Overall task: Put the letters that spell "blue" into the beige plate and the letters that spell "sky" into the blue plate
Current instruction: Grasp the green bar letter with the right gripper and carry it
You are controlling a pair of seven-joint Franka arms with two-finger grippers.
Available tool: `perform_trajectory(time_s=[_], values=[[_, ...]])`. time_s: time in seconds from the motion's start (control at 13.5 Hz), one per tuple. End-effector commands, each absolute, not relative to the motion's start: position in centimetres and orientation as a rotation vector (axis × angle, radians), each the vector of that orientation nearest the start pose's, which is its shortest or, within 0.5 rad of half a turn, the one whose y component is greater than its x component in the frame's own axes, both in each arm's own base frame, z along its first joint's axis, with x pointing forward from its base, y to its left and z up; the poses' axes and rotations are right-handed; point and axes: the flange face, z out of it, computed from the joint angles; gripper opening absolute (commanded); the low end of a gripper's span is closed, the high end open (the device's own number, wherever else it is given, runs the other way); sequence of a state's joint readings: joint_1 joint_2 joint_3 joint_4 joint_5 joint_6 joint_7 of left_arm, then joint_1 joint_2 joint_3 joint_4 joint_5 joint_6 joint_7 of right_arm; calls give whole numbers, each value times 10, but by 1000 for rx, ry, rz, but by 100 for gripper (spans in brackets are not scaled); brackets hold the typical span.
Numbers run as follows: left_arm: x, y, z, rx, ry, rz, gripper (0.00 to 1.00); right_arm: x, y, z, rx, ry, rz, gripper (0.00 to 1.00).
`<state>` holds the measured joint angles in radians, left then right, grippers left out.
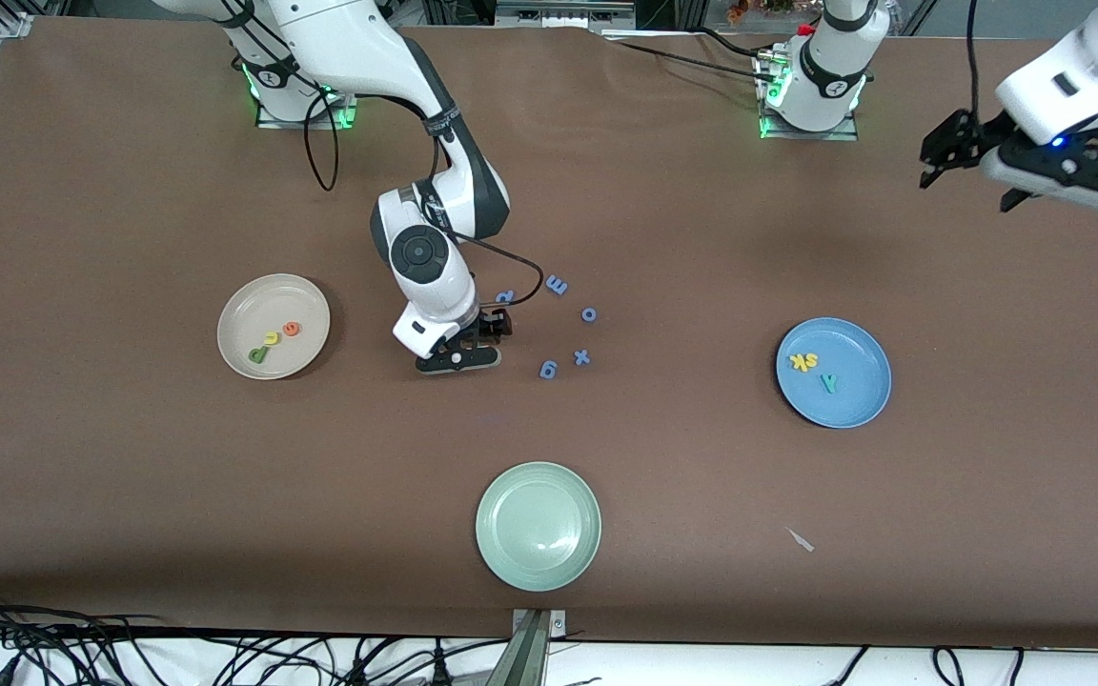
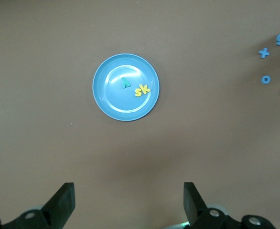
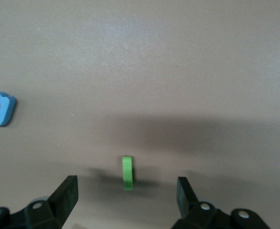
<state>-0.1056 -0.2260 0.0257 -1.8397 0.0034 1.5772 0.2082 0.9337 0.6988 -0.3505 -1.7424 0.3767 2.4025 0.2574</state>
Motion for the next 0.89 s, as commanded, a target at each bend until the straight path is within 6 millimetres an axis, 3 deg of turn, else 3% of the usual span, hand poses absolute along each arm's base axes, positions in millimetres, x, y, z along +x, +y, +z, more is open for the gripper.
perform_trajectory(time_s=[0.0,0.07,0.15,0.59,0.74,0.81], values=[[512,-40,629,-3085,351,158,100,545,389,183,-3093,-180,-53,88],[524,-40,621,-3096,269,174,100,545,389,181,-3095,-183,-52,82],[527,-38,627,-3106,213,155,100,544,388,178,-3099,-190,-49,75],[525,-47,623,-3104,117,174,100,546,388,176,-3097,-181,-59,30],[525,-50,624,-3106,124,172,100,544,389,175,-3098,-182,-55,20],[524,-51,625,-3105,126,172,100,544,389,174,-3099,-182,-53,20]])
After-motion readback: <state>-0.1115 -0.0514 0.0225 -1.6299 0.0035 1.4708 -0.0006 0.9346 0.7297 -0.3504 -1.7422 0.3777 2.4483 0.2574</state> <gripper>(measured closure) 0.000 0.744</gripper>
